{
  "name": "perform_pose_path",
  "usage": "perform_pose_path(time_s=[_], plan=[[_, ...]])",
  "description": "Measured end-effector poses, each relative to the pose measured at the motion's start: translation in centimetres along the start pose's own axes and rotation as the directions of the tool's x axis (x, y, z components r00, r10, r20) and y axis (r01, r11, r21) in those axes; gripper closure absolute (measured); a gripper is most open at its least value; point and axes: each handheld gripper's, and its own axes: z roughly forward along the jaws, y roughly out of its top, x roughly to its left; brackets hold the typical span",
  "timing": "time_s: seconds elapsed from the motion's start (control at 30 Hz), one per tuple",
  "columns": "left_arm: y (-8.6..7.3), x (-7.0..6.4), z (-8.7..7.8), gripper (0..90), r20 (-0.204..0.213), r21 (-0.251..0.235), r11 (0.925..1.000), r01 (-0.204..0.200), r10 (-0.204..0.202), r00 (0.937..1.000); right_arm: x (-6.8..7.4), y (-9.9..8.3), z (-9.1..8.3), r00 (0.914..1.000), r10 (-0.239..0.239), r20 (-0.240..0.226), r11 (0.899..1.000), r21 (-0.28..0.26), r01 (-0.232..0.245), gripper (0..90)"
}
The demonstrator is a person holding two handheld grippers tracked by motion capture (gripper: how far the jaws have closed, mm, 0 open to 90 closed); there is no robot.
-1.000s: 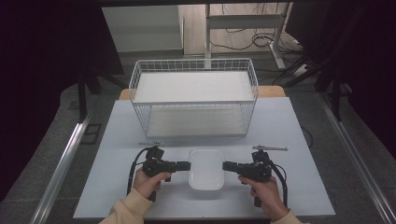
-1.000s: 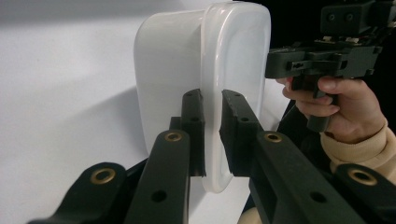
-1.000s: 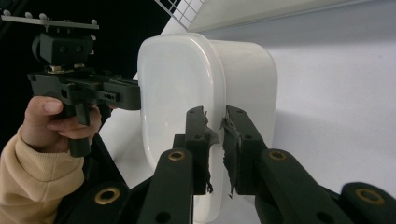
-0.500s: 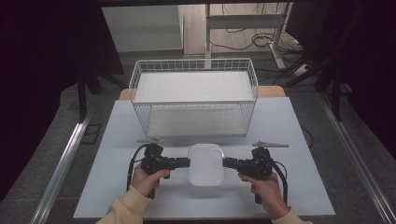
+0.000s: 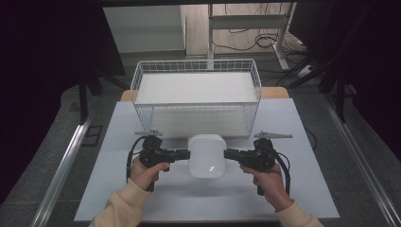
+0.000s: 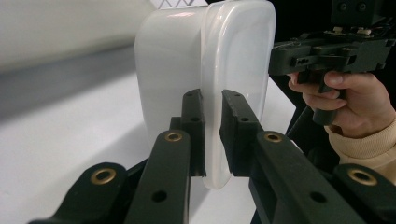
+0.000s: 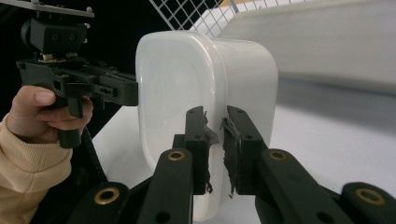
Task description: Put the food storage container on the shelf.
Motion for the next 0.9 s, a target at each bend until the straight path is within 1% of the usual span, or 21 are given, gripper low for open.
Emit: perform_pose_path(time_s=[0.03, 0.07, 0.1, 0.17, 0.3, 0.4, 0.57, 0.77, 0.9], plan=[[0.3, 0.0, -0.1, 80.4, -0.002, -0.002, 1.0, -0.007, 0.007, 1.0, 0.1, 0.6, 0.0, 1.0, -0.009, -0.002, 1.0, -0.008, 0.009, 79.7], [0.5, -0.1, -0.2, 80.4, -0.005, -0.004, 0.9999, -0.01, 0.01, 0.9999, 0.1, 0.6, 0.0, 1.0, -0.009, -0.002, 1.0, -0.008, 0.009, 79.7], [0.7, -0.2, -0.3, 80.4, -0.009, -0.009, 0.9998, -0.017, 0.017, 0.9998, 0.3, 1.1, 0.0, 0.9998, -0.019, 0.0, 1.0, -0.012, 0.019, 79.7], [1.3, -0.3, -0.6, 80.4, -0.013, -0.017, 0.9996, -0.024, 0.023, 0.9996, 0.4, 1.5, 0.0, 0.9996, -0.027, 0.0, 1.0, -0.015, 0.027, 79.7], [2.1, -0.6, -1.0, 80.4, -0.01, -0.031, 0.9987, -0.041, 0.041, 0.9991, 0.7, 2.5, -0.2, 0.9987, -0.051, 0.0, 0.998, -0.024, 0.051, 79.8], [2.7, -0.8, -1.3, 80.4, -0.011, -0.04, 0.9978, -0.053, 0.053, 0.9986, 1.1, 3.3, -0.4, 0.9982, -0.06, 0.001, 0.998, -0.027, 0.06, 79.8], [3.5, -0.9, -1.7, 80.4, -0.014, -0.049, 0.9969, -0.061, 0.06, 0.9981, 1.5, 4.5, -0.5, 0.9963, -0.085, 0.006, 0.996, -0.033, 0.085, 79.7], [4.4, -0.8, -2.2, 80.4, -0.019, -0.053, 0.9964, -0.067, 0.066, 0.9977, 1.7, 5.4, -0.3, 0.9957, -0.092, 0.0, 0.995, -0.036, 0.092, 79.8], [4.7, -0.8, -2.4, 80.3, -0.022, -0.059, 0.996, -0.067, 0.066, 0.9976, 1.7, 5.7, -0.2, 0.9953, -0.097, 0.001, 0.994, -0.041, 0.097, 79.7]])
